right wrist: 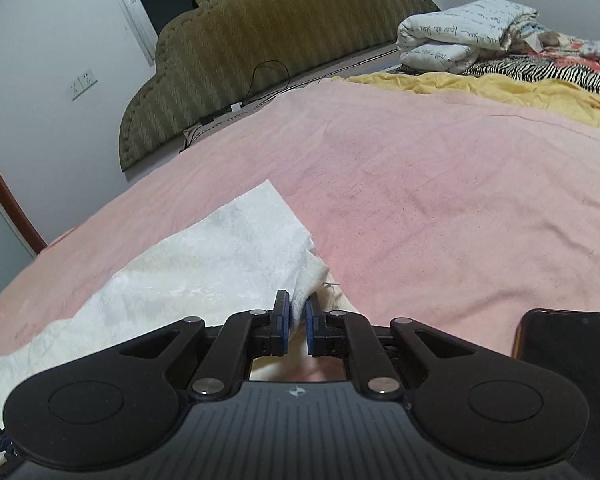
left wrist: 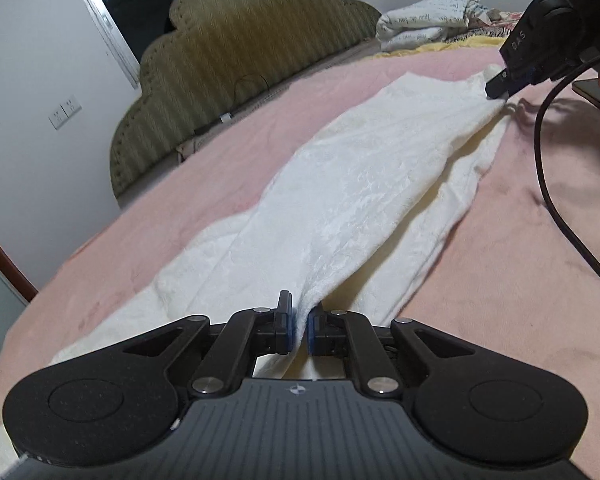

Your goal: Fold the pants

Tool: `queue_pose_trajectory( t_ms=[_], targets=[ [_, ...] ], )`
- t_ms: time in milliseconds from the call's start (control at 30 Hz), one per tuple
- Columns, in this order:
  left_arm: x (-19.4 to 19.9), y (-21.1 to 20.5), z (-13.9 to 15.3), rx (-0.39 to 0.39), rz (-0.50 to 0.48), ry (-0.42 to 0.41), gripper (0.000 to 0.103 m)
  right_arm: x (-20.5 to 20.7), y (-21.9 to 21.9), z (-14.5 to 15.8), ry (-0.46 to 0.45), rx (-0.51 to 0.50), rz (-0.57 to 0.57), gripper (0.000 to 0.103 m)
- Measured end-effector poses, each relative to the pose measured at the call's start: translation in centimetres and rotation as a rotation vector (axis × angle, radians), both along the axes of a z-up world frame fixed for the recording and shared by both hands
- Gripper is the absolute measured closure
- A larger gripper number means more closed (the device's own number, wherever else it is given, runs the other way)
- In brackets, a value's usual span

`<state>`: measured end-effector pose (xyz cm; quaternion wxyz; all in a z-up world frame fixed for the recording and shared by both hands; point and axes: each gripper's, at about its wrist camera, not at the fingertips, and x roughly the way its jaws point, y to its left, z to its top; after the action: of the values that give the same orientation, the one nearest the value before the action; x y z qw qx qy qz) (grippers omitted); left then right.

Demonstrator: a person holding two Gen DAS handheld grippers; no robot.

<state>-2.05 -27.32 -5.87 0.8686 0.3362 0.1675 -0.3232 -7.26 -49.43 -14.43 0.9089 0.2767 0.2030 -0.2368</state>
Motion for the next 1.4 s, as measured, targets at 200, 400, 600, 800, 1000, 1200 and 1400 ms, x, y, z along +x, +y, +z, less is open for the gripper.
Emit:
queue_pose_trajectory(
  t_ms=[200, 400, 600, 800, 1000, 1200, 1400],
  targets=[
    [-0.4, 0.2, -0.7, 0.034, -0.028, -0.049, 0.092, 0.0, -0.7, -0.9, -0.03, 0.067, -0.011, 0.095],
    [-0.2, 0.7, -0.2, 0.013, -0.029, -0.021, 0.093, 0.0, -0.9, -0.5, -0.01, 0.071, -0.012, 0.092],
    [-0.6, 0.9, -0.4, 0.007, -0.042, -0.013, 0.094, -0.8, 3.5, 3.7, -0.05, -0.256, -0.163, 0.083],
    [-0.2, 1.2, 0.1, -0.007, -0.035, 0.031, 0.084, 6.5, 8.8, 2.9, 0.099, -0.191, 0.408, 0.083],
    [0.2, 5.0, 2.8, -0.102, -0.032, 0.091, 0.048, 7.5, 12.0, 2.3, 0.174, -0.313, 0.408, 0.082],
    [2.7, 11.2, 5.8, -0.221, 0.184, 0.09, 0.042, 9.9, 17.0, 4.3, -0.003, -0.198, 0.644, 0.08],
    [6.2, 21.3, 7.1, -0.288, 0.586, 0.128, 0.042, 12.9, 28.1, 5.3, -0.082, -0.301, 0.965, 0.08]
  ],
)
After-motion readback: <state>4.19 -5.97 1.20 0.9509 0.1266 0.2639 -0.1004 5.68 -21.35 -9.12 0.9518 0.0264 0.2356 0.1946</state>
